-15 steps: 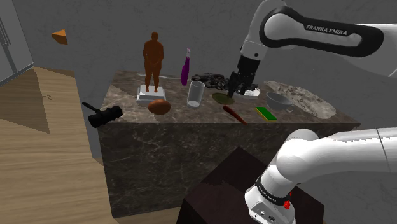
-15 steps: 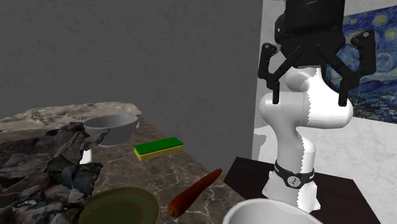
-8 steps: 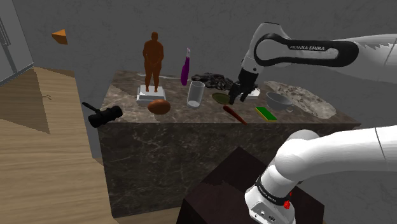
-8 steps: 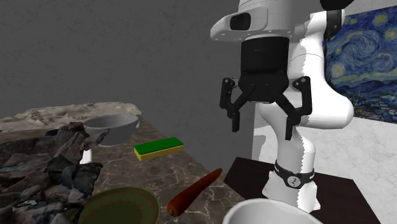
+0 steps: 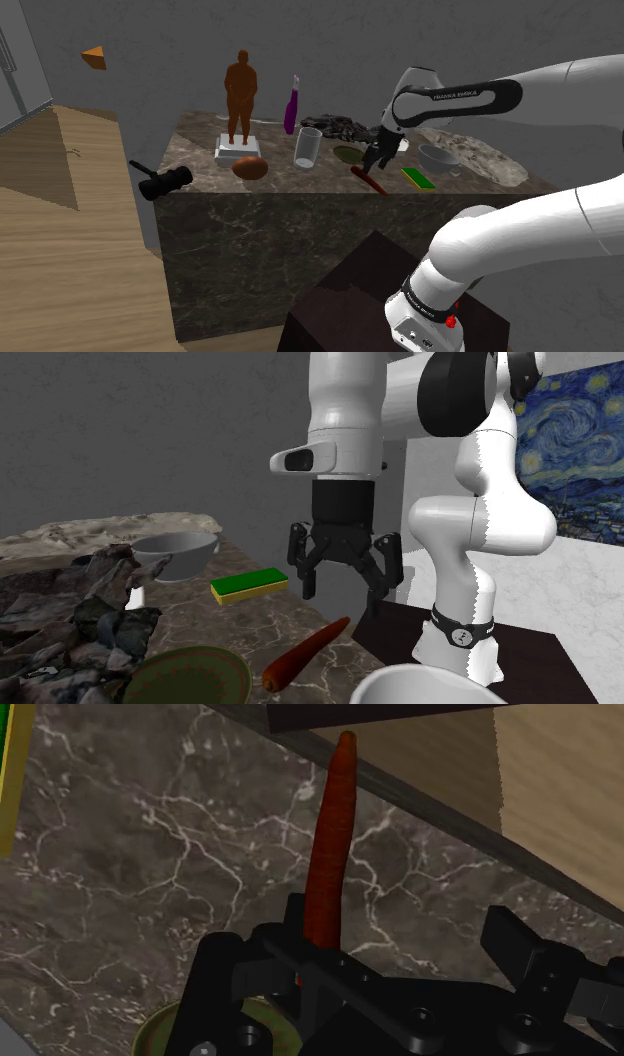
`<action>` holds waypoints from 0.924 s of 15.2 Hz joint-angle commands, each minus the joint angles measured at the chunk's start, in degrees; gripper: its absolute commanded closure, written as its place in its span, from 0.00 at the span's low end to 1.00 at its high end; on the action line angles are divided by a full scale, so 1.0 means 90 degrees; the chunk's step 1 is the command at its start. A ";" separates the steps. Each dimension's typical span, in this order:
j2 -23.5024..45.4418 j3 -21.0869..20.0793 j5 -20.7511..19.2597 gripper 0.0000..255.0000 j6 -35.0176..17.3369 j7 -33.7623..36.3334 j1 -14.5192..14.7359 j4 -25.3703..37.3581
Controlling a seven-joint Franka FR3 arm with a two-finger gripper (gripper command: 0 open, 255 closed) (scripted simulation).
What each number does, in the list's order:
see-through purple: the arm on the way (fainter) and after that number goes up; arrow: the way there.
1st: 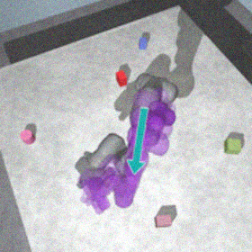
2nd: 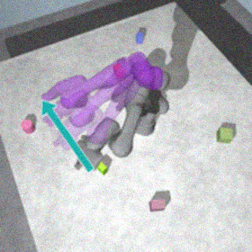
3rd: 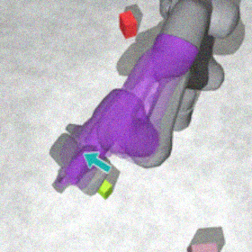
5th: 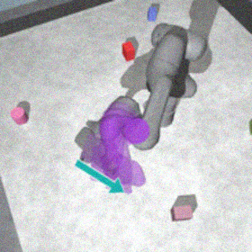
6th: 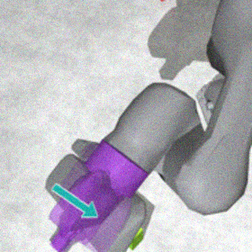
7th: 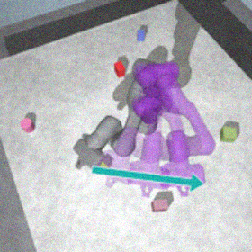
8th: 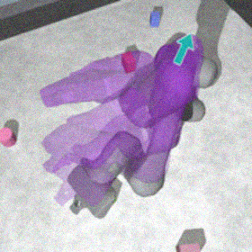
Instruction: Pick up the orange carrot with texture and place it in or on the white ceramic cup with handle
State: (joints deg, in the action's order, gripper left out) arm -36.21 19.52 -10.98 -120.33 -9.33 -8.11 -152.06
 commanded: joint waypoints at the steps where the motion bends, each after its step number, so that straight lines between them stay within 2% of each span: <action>1: 0.0355 0.0271 -0.0102 0.00 -0.0464 -0.0210 -0.0077 -0.0008; 9: 0.0899 0.0501 -0.0133 0.00 -0.1350 -0.0306 -0.0048 -0.0329; 14: 0.0940 0.0514 -0.0131 0.00 -0.1414 -0.0310 -0.0042 -0.0352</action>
State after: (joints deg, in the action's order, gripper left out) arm -27.78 24.14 -12.16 -133.00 -12.12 -8.49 -155.21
